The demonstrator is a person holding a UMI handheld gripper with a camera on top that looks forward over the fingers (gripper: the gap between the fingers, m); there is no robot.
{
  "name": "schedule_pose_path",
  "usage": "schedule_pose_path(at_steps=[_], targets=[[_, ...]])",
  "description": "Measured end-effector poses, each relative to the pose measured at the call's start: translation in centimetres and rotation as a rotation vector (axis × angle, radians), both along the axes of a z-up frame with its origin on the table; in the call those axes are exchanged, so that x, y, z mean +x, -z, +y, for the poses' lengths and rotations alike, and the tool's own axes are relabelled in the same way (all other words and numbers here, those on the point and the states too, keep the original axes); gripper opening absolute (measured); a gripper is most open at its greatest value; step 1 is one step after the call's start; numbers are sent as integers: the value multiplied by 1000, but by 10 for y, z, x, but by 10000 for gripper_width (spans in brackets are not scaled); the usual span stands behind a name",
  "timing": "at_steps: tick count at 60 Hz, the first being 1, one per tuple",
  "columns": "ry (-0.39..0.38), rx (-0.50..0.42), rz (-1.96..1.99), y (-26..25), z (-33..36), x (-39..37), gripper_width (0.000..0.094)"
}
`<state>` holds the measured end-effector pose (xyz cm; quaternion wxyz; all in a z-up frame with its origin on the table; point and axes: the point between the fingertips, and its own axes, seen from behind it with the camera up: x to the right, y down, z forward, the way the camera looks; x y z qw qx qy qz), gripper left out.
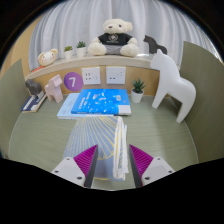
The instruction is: Fold towel
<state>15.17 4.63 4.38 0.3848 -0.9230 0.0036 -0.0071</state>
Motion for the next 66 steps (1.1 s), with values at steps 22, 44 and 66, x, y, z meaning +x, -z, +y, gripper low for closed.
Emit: schedule_pose_path(at_steps=[22, 44, 66], targets=[[-27, 202, 0, -142, -65, -70, 692], [-10, 279, 20, -195, -186, -139, 705], [-60, 274, -14, -197, -245, -167, 703]])
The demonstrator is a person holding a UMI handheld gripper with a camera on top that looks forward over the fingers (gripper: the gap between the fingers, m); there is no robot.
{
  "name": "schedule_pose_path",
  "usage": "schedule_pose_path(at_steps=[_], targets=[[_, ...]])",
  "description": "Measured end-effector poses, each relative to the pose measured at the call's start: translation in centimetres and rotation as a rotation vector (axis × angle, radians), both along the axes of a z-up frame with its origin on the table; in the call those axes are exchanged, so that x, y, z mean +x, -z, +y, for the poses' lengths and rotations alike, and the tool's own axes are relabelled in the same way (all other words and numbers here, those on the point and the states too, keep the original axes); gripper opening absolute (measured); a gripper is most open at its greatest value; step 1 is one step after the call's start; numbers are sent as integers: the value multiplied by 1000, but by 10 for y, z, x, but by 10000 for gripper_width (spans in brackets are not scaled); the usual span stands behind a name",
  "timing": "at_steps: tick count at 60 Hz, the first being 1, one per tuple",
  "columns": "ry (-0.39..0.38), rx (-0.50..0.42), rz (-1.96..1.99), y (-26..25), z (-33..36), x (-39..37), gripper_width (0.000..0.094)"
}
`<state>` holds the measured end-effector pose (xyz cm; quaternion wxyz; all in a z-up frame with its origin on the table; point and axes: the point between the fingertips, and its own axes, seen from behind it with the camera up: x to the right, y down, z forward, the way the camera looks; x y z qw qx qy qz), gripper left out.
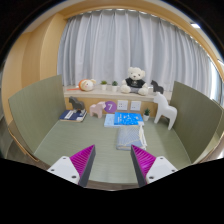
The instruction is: Fold towel
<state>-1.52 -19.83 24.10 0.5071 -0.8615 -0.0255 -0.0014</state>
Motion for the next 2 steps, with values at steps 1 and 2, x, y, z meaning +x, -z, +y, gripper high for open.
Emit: schedule_pose_path(at_steps=[1, 2], targets=[[-1, 0, 0, 0, -2, -1, 702], [0, 0, 0, 0, -3, -2, 703]])
